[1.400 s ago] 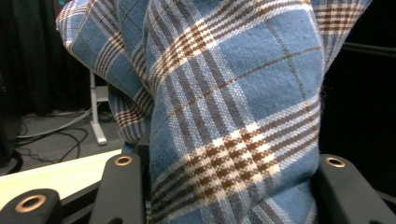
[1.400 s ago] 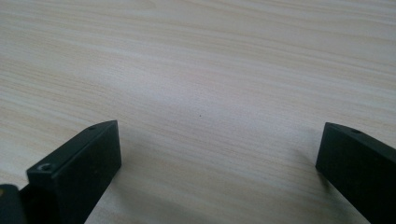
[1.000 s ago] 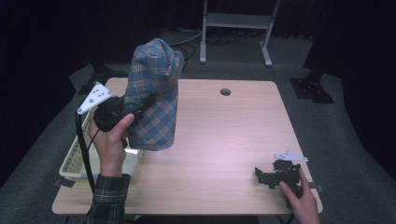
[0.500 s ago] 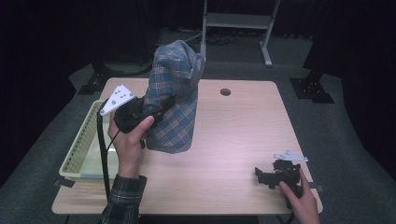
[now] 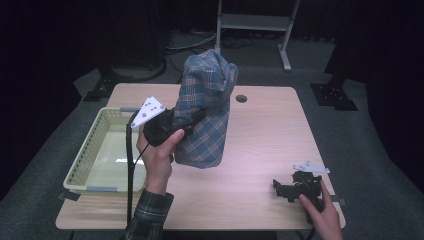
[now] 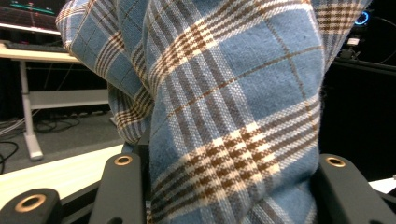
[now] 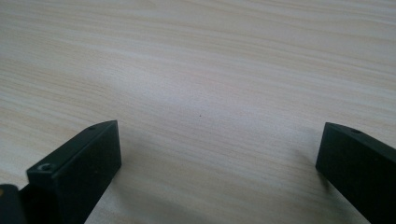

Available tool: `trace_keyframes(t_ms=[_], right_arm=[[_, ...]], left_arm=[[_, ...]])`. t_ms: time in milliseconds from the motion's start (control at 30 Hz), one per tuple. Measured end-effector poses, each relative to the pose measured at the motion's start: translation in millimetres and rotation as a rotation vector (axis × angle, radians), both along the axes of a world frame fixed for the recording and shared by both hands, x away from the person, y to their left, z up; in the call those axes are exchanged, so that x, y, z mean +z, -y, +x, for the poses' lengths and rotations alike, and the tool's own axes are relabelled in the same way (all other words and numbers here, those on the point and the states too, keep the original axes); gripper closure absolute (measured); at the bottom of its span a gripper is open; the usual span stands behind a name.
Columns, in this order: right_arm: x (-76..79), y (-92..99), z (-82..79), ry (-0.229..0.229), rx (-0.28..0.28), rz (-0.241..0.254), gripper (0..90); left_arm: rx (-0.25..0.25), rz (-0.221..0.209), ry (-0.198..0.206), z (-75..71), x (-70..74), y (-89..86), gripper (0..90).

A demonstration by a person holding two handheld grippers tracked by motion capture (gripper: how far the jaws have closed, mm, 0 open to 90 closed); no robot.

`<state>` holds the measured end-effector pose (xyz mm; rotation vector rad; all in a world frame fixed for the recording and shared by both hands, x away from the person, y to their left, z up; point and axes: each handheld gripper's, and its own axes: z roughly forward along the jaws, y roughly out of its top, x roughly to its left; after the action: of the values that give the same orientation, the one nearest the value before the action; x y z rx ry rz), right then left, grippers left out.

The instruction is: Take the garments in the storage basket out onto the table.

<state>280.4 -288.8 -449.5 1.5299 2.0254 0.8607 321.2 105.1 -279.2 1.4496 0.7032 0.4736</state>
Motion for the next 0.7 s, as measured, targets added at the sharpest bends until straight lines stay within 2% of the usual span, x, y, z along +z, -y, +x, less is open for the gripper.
trace_keyframes(t_ms=[200,367,700], right_arm=[[0.0,0.0,0.0,0.000,0.000,0.000,0.0],[0.0,-0.1,-0.1,0.000,-0.001,0.001,0.0],[0.1,0.0,-0.1,-0.001,0.000,0.000,0.0]], left_arm=[[-0.018,0.000,-0.005,2.4,-11.3,13.5,48.7],[-0.046,-0.017,-0.010,5.4,-27.9,23.2,48.7],[-0.075,-0.006,-0.036,10.8,-56.1,39.8,48.7]])
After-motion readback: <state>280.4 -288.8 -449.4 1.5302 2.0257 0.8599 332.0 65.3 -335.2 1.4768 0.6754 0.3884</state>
